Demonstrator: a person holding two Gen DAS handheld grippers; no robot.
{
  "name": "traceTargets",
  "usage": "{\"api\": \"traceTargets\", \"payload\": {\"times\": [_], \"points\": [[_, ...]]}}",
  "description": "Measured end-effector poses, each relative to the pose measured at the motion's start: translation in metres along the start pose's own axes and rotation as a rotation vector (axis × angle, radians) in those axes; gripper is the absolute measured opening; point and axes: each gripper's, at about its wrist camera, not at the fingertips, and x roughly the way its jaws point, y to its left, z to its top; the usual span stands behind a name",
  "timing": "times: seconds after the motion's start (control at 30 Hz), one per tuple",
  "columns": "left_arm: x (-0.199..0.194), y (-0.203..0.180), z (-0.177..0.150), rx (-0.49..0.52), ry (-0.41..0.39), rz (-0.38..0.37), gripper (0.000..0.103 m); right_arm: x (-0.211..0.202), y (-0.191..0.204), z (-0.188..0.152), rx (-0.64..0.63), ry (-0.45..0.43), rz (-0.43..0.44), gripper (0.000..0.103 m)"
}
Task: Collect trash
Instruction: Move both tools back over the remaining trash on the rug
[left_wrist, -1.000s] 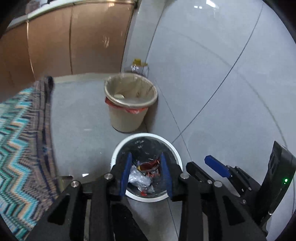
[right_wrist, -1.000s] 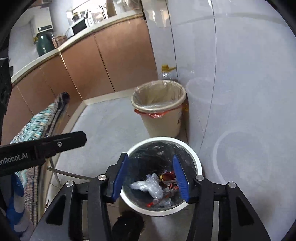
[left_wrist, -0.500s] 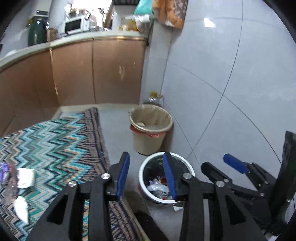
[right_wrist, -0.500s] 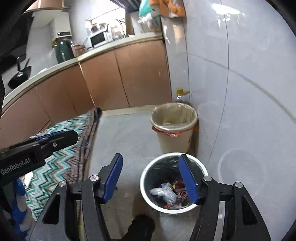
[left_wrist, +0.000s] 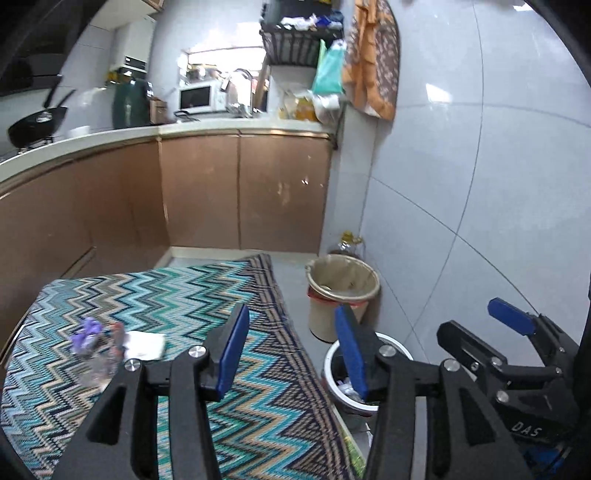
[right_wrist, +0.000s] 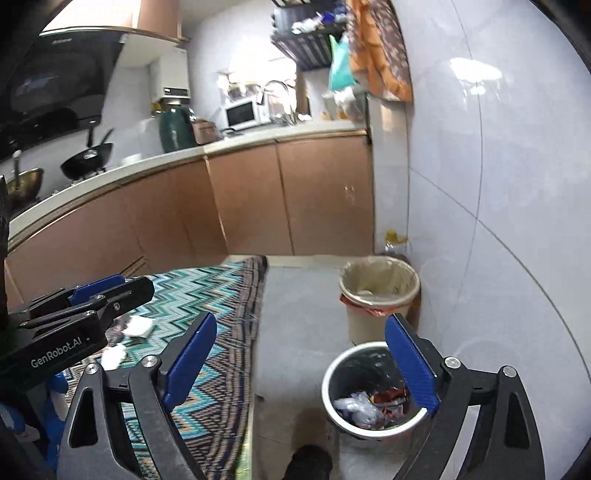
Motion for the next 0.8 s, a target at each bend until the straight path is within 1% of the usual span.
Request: {"api": "traceTargets", "payload": {"times": [0.13,0.3,0.4,0.57,0.67,0.8], "points": [[-0.031,0.017,-0.005,-0.013,-0.049,0.042,0.047,-0.024,0.025,0.002,-0.036,-0.036,0.027,0.102],[-0.07,0.037,-0.013,-0.036,-0.109,0.08,0.046,-0.049,0.045,0.003,-0.048,-0.076,0.048,0.103],[-0.092,0.046,-0.019,-0.052,-0.151,0.086,0.047,-0.065,0.057,0.002,-0.049,-0.1,0.062,0.103],[-0.124,0.056,-0.03,-0.053,-0.193,0.107,0.047,-0.085,0.075,-0.001,-0.069,-0.133,0.075,0.103],[-0.142,0.061,-0.034,-0.053,-0.203,0.118,0.047,-0.1,0.085,-0.002,-0.078,-0.157,0.081,0.103],[-0.166,0.066,-0.042,-0.053,-0.227,0.144,0.049,-0.118,0.097,-0.003,-0.093,-0.186,0.09,0.103]]}}
